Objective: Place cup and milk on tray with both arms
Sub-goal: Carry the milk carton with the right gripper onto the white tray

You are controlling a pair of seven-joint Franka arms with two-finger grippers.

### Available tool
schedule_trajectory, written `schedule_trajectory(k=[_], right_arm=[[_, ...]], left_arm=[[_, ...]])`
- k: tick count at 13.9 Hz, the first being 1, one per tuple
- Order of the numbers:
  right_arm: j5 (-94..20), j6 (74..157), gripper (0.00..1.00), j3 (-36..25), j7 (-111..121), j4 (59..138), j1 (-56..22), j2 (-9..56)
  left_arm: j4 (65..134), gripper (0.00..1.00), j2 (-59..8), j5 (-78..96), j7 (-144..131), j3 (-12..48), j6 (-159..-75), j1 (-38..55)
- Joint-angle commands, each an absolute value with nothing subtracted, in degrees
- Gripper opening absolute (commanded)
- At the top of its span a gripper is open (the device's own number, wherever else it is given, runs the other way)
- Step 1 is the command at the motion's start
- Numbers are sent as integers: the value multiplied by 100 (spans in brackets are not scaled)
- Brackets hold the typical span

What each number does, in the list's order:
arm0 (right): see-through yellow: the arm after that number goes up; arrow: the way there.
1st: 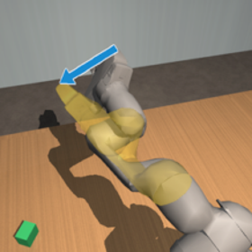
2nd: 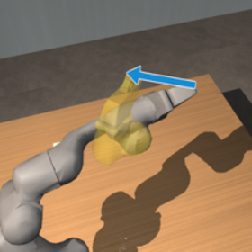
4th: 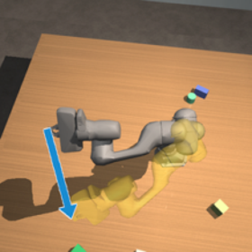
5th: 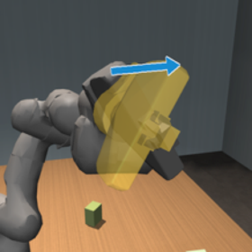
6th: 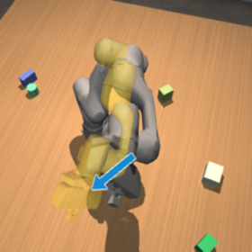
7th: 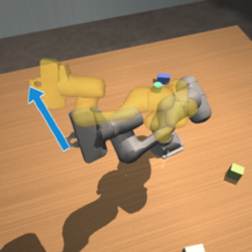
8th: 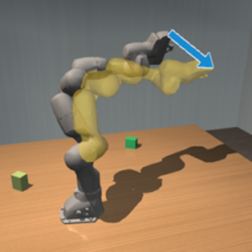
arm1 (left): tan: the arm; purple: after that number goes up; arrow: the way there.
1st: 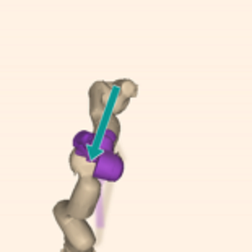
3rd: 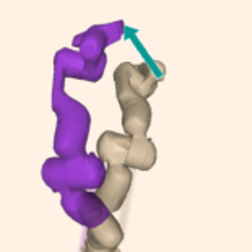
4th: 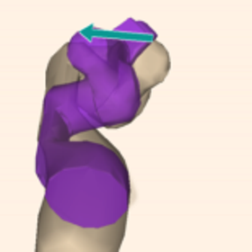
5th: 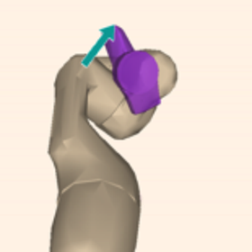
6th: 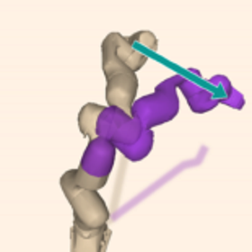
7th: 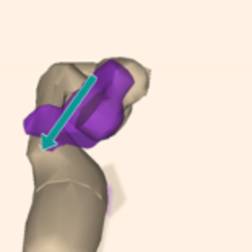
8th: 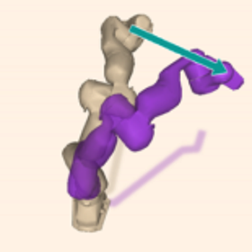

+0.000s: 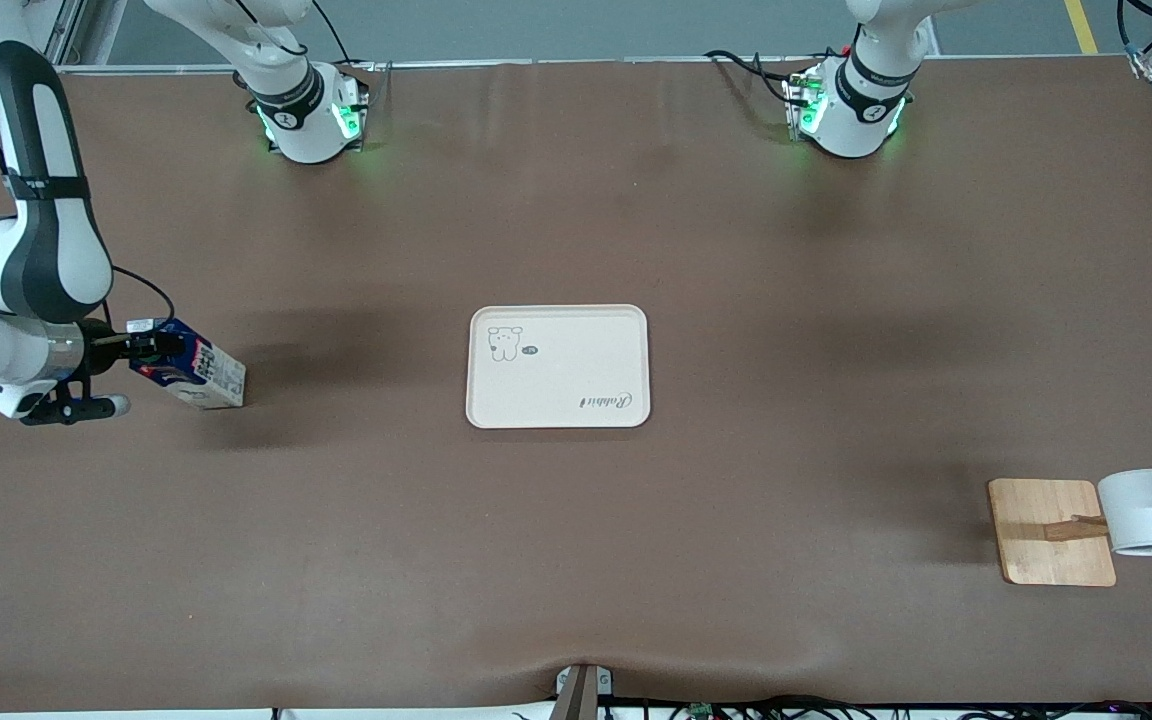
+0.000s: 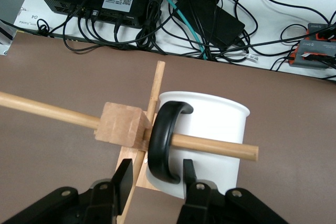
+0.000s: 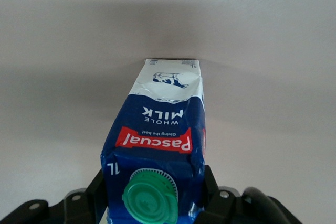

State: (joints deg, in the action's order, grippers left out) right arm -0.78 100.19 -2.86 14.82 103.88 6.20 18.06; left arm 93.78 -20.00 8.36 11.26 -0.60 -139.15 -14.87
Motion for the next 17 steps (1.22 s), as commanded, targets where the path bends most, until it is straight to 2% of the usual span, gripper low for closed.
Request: schedule_trajectory(k=[1,4,8,12,14,17], right_arm=[[-176,8987,0,-264,1197,9628,152,1705],[-385,8193,0,-264,74,8861,-674,1723],[-1053,8165,0,-264,-1228,8316,-1747,1819],[-1503,8253,0,-272,-1923,7692,-2590,2424],[-1512,8489,0,-264,-2327,7201,-2995,2924],[-1520,8560,0,-255,-2487,6531,-3173,3663]], left_arm=[[9352,44,-2039,888,1266,-62,-14019,-1468],[9343,41,-2030,896,1266,-62,-14019,-1477],[9343,35,-2030,888,1274,-62,-14019,-1459],[9316,28,-2021,896,1283,-53,-14019,-1459],[9316,26,-2004,905,1274,-35,-14018,-1459],[9316,21,-1986,905,1274,8,-14010,-1459]])
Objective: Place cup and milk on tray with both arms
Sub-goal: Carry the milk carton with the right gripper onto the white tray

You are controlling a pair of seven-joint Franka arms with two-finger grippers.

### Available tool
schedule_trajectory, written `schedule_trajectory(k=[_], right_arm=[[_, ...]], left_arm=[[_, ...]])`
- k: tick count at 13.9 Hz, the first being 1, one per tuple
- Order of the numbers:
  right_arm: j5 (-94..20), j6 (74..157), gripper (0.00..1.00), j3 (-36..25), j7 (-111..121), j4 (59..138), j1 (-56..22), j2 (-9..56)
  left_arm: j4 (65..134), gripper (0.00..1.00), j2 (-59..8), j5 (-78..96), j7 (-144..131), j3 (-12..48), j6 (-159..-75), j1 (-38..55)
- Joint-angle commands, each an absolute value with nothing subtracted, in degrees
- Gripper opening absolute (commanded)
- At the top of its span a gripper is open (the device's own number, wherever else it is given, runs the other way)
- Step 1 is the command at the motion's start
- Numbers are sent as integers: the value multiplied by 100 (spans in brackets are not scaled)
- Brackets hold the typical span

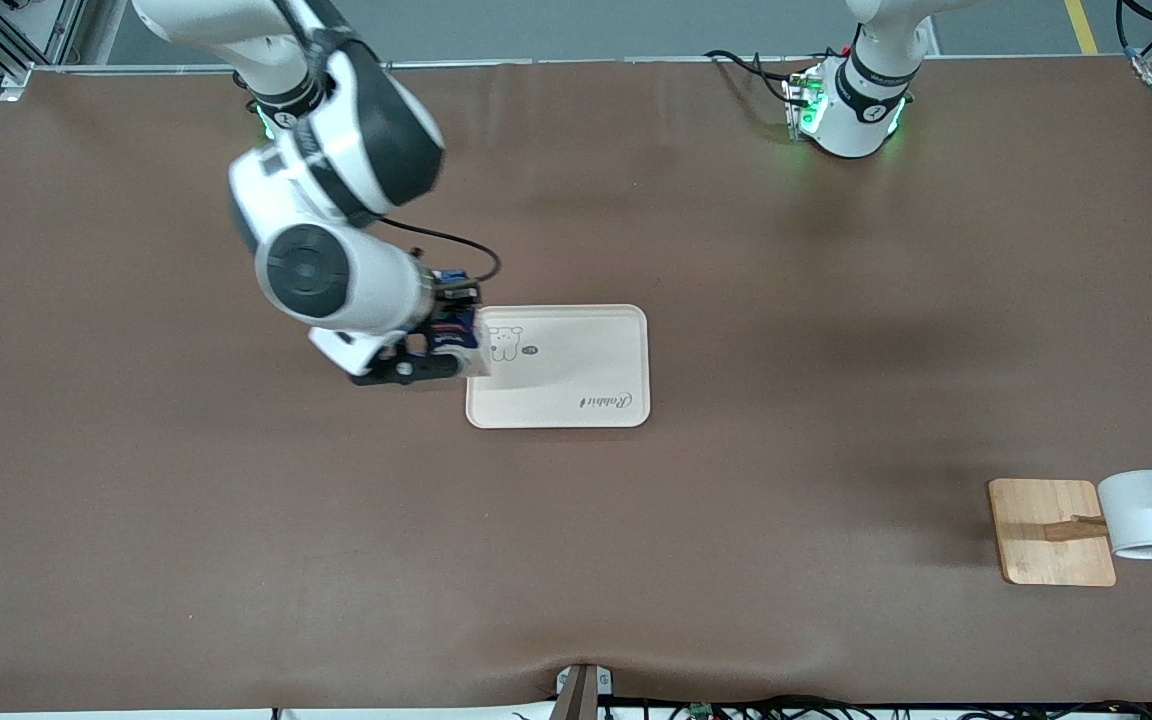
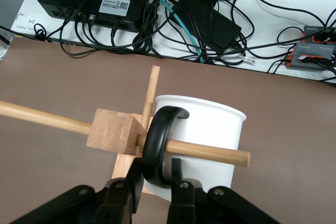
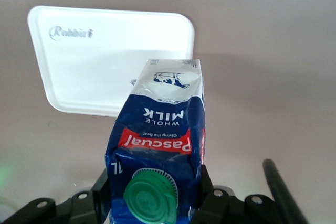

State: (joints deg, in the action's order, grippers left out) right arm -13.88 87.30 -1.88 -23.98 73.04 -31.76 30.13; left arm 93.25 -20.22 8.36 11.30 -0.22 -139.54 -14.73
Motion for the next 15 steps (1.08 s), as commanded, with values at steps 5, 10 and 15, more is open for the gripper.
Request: schedule_trajectory(k=[5,10,15], right_arm=[[-1512,8622,0,-272,-2566,6679,-3331,3771],[-1433,9114,9,-272,-2540,6873,-3595,3928],[-1301,8991,22,-290,-2540,6917,-3568,3920]], left_arm=[[9273,20,-1986,897,1274,26,-14010,-1459],[9220,20,-1978,888,1257,26,-13983,-1459],[9220,19,-1908,949,1178,193,-13931,-1485]])
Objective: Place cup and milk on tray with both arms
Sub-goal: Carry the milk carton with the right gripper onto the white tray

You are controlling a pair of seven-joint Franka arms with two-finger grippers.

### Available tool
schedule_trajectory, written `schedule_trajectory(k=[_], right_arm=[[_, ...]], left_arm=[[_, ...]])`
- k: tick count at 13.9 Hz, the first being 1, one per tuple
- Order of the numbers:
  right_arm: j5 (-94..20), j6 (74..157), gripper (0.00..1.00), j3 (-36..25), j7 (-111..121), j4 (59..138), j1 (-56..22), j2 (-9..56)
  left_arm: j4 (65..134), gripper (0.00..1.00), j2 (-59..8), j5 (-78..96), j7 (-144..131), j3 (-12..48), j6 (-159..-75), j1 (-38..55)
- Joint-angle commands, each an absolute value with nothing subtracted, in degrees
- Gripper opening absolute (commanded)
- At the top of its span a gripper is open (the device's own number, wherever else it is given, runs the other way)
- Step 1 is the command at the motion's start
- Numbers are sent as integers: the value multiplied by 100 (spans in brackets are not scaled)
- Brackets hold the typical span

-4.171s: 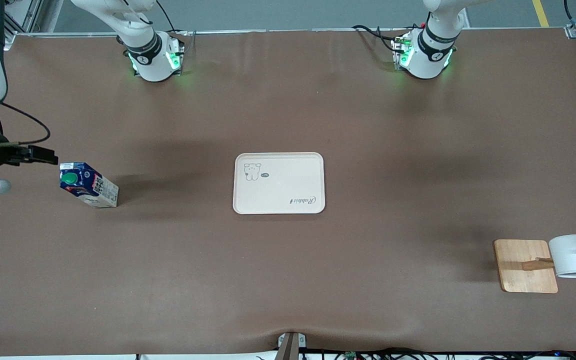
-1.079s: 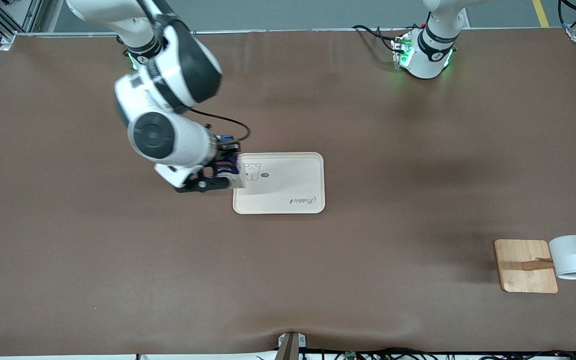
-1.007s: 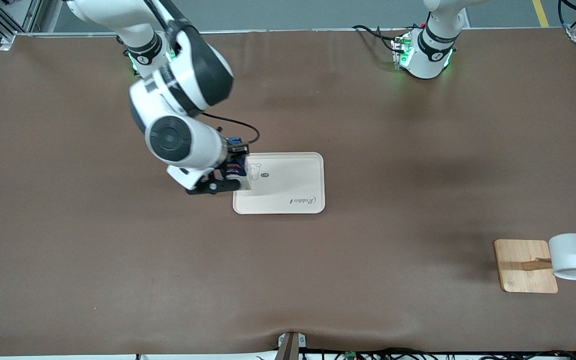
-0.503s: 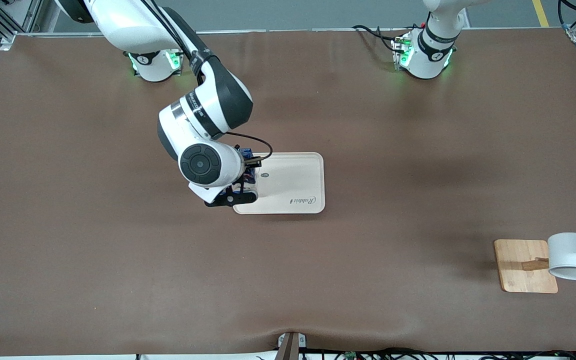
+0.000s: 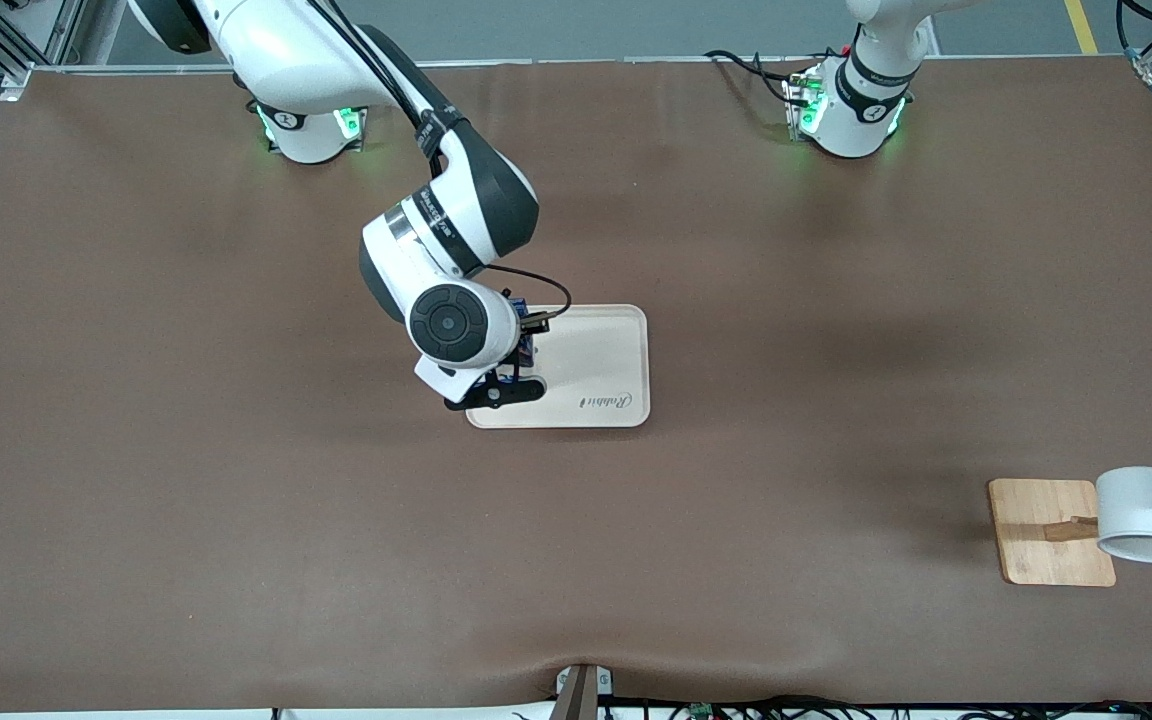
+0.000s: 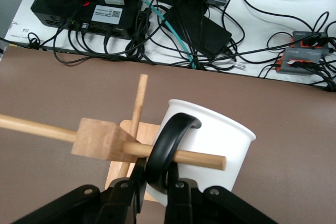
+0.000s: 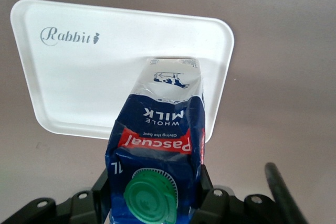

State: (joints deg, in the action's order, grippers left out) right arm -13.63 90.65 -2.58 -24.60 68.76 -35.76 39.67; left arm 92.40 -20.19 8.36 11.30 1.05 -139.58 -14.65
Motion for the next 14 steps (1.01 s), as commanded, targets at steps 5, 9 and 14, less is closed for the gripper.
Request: schedule_trajectory(k=[5,9,14], right_arm=[[-1266,8921,23,-299,-2514,7066,-3516,3911],[-1257,8921,100,-299,-2549,7154,-3516,3902],[-1257,8930,100,-316,-2523,7040,-3498,3789]], left_arm=[[9194,17,-1793,958,1178,202,-13799,-1494],[8912,17,-1793,984,1117,211,-13342,-1494],[8912,17,-1767,1274,1064,228,-13272,-1477]])
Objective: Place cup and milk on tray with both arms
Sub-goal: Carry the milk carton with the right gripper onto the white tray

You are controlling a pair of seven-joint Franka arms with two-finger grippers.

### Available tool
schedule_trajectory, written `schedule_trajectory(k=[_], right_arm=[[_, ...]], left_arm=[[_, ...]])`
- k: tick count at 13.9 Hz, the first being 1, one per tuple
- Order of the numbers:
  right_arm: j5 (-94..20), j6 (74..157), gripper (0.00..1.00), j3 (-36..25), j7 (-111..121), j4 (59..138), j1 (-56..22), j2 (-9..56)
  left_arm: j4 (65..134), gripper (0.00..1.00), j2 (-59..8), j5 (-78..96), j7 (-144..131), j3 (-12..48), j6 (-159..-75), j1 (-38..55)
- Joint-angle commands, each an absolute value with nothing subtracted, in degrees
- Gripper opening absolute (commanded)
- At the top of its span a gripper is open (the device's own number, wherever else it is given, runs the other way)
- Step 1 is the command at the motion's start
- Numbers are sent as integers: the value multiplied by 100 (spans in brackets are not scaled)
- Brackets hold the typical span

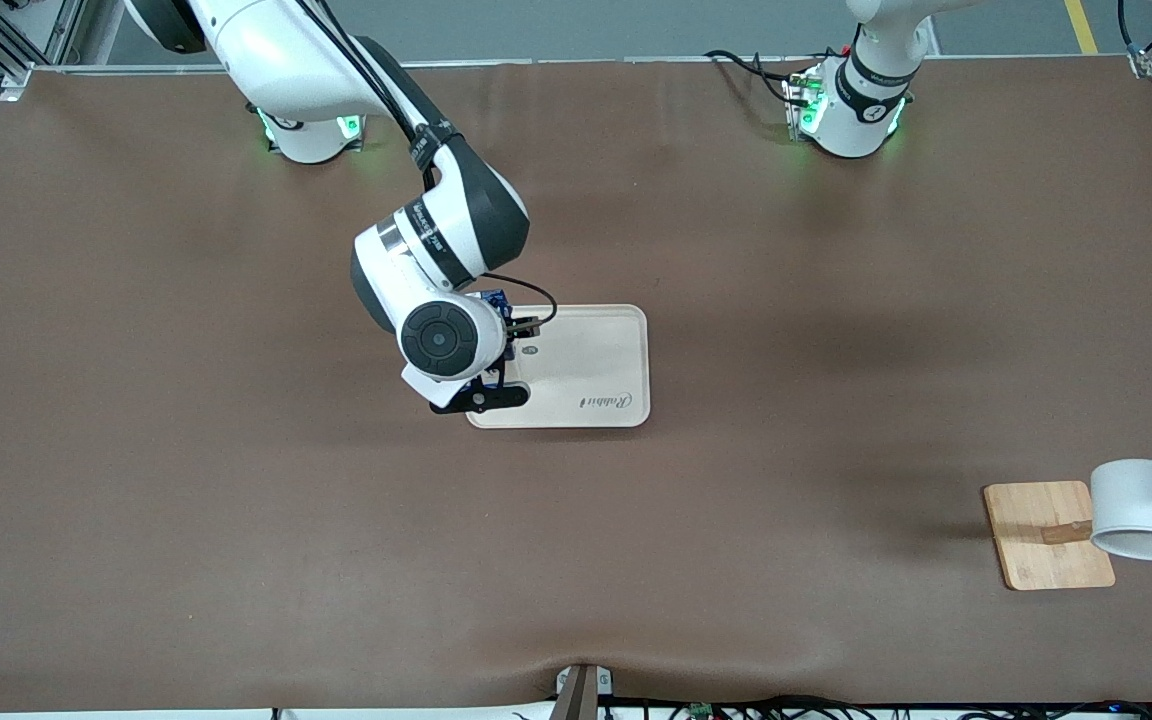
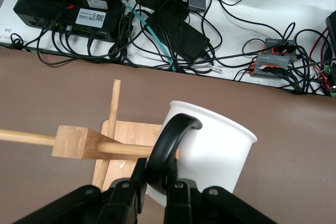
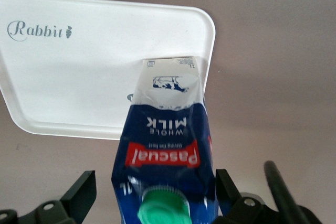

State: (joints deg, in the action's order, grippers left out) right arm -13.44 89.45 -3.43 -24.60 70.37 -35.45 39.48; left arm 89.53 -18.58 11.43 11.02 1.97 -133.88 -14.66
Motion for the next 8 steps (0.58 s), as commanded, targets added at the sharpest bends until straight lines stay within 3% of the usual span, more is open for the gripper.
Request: schedule_trajectory(k=[1,8], right_arm=[[-1257,8930,100,-325,-2514,6979,-3489,3762],[-1274,8263,100,-633,-2461,6206,-3104,3533]], left_arm=[[8912,17,-1758,1309,1063,263,-13263,-1468],[8921,17,-1582,1336,371,667,-12938,-1477]])
